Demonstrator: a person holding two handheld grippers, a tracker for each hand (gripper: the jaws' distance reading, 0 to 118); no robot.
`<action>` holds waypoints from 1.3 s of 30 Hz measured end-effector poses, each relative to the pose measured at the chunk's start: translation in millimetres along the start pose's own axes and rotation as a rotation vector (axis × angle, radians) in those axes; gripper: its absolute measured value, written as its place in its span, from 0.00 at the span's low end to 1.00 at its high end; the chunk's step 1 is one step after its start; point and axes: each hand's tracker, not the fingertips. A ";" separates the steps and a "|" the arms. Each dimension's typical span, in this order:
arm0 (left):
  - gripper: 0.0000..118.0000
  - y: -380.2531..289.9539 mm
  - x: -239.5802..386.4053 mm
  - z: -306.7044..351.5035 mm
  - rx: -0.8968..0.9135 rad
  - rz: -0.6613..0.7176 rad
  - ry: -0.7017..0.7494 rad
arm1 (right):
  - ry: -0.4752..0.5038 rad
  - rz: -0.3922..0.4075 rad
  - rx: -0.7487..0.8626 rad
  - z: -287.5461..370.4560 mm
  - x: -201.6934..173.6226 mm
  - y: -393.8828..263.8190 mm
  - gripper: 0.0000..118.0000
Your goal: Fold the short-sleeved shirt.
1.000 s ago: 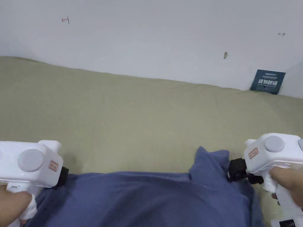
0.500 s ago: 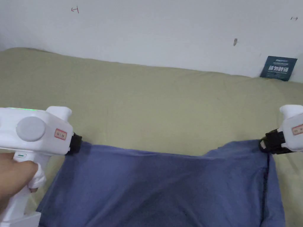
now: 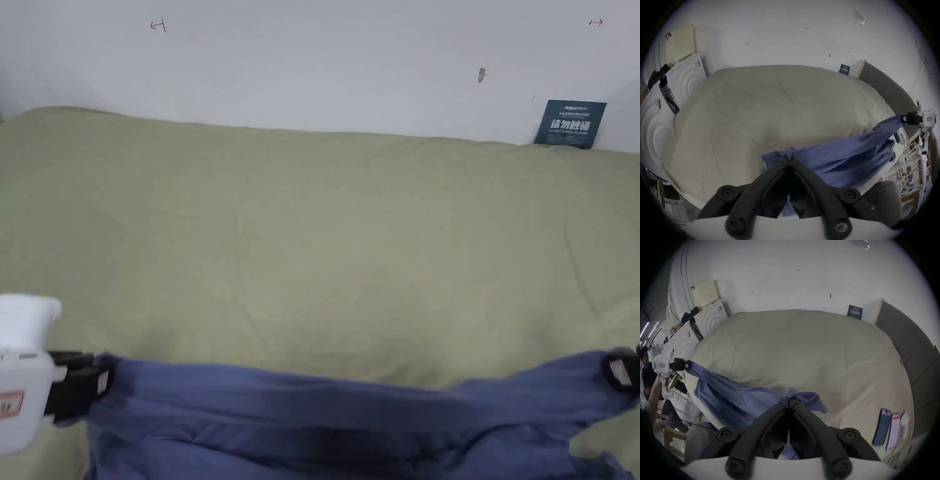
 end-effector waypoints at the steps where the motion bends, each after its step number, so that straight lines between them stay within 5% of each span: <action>1: 0.00 -10.2 -0.6 0.1 -0.022 -0.006 -0.003 | -0.004 -0.010 -0.014 1.1 -0.6 -11.6 0.01; 15: 0.00 -101.7 -12.9 -37.0 -0.153 0.053 -0.023 | -0.072 -0.162 -0.202 -32.8 10.4 -118.7 0.01; 17: 0.16 -99.6 -14.1 -33.1 -0.141 0.076 -0.035 | -0.048 -0.171 -0.208 -31.4 9.5 -115.2 0.01; 18: 0.37 -99.2 -16.6 -30.3 -0.124 0.123 -0.061 | -0.027 -0.180 -0.188 -24.0 6.5 -114.1 0.02; 19: 0.67 -98.5 -20.3 -24.7 -0.121 0.189 -0.114 | 0.000 -0.176 -0.158 -16.9 4.1 -110.5 0.13; 20: 0.70 -97.0 -22.3 -18.2 -0.100 0.236 -0.150 | 0.014 -0.195 -0.126 -8.9 2.8 -106.5 0.35; 21: 0.70 -93.0 -21.4 -6.4 -0.078 0.296 -0.179 | 0.025 -0.228 -0.089 0.3 -0.1 -101.6 0.55; 22: 0.70 -87.9 -20.3 4.1 -0.054 0.330 -0.170 | 0.023 -0.256 -0.043 13.2 -1.6 -95.4 0.57; 28: 0.70 -22.8 38.0 41.1 0.161 0.199 -0.096 | -0.095 -0.116 0.197 42.1 -52.9 -46.2 0.57; 34: 0.66 -6.1 153.2 25.2 0.252 0.041 0.011 | -0.161 -0.107 0.250 5.2 -119.6 -50.4 0.55; 35: 0.55 -10.8 169.8 20.1 0.252 0.032 0.026 | -0.164 -0.097 0.242 -1.2 -131.1 -55.6 0.53; 36: 0.31 -16.4 185.1 15.8 0.247 0.021 0.043 | -0.182 -0.062 0.218 -8.8 -141.9 -61.1 0.41; 37: 0.00 -24.2 198.5 10.6 0.245 0.001 0.064 | -0.199 -0.034 0.192 -15.5 -150.8 -66.9 0.01; 39: 0.00 -39.6 217.6 1.5 0.222 -0.023 0.145 | -0.242 0.020 0.234 -27.8 -167.3 -74.6 0.00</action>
